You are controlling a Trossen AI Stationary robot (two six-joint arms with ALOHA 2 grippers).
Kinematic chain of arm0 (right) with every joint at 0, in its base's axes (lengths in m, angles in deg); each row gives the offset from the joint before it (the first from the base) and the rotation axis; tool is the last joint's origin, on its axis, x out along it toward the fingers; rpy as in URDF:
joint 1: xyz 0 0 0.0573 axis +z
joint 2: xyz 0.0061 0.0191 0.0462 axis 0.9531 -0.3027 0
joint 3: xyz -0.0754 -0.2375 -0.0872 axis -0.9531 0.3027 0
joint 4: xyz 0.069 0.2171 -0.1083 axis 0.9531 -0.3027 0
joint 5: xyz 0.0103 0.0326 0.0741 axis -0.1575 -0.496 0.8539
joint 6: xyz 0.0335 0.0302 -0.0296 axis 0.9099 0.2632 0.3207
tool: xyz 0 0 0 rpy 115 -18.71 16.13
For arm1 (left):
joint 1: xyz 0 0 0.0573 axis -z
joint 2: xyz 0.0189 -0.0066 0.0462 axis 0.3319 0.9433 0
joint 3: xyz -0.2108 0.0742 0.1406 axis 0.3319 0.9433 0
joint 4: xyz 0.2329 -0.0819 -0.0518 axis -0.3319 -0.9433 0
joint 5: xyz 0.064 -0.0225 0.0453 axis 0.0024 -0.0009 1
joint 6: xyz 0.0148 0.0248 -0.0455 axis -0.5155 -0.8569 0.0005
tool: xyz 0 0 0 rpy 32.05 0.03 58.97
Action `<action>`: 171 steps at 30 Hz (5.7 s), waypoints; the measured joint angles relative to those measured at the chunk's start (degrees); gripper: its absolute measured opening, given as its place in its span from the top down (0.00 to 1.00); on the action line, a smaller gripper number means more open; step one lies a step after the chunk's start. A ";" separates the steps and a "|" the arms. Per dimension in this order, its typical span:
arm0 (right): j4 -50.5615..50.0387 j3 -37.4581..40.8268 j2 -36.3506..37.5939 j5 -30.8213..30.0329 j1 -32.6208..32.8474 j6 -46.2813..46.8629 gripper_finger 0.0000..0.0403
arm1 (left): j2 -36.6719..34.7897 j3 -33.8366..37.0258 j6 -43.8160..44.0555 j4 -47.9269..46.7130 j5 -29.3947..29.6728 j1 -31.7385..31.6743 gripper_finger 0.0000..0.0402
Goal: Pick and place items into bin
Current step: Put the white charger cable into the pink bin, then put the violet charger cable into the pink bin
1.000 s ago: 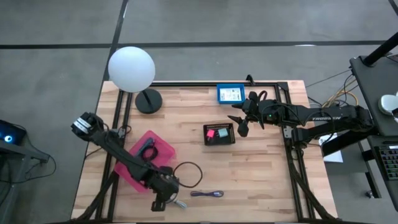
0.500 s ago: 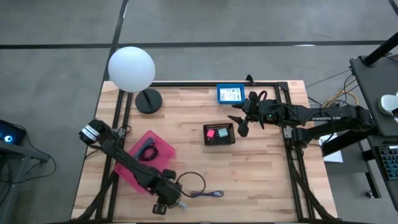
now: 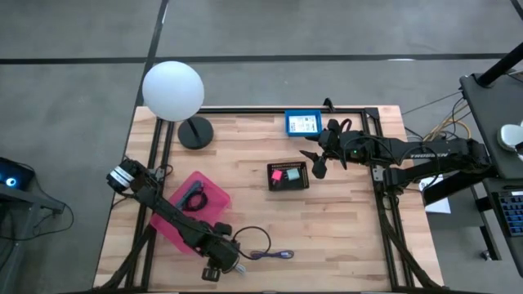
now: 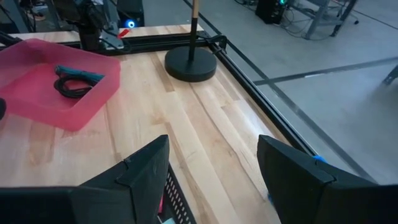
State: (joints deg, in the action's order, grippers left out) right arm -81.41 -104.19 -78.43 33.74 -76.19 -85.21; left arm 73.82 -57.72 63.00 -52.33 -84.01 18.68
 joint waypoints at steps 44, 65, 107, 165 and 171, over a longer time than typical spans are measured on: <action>0.02 0.01 0.01 0.07 0.04 -0.07 0.43 | -17.86 -0.61 17.16 -17.46 23.19 -13.70 0.96; 0.13 0.00 0.00 0.09 0.00 -0.33 0.43 | -26.51 0.88 48.93 -42.29 17.74 -13.96 0.96; 0.13 0.02 0.00 0.09 0.03 -1.66 0.43 | -26.56 8.65 -6.86 -50.08 -16.62 -7.56 0.89; -0.04 0.55 0.00 0.07 0.00 -0.17 0.43 | 7.38 -9.15 2.14 13.94 5.24 -8.27 0.59; 0.00 0.55 0.00 0.07 0.00 -0.26 0.43 | 9.13 -8.57 3.03 14.79 5.79 -8.33 0.59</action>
State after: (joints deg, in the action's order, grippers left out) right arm -81.42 -103.65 -78.43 33.80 -76.19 -85.48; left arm 82.95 -66.29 66.03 -37.54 -78.22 10.35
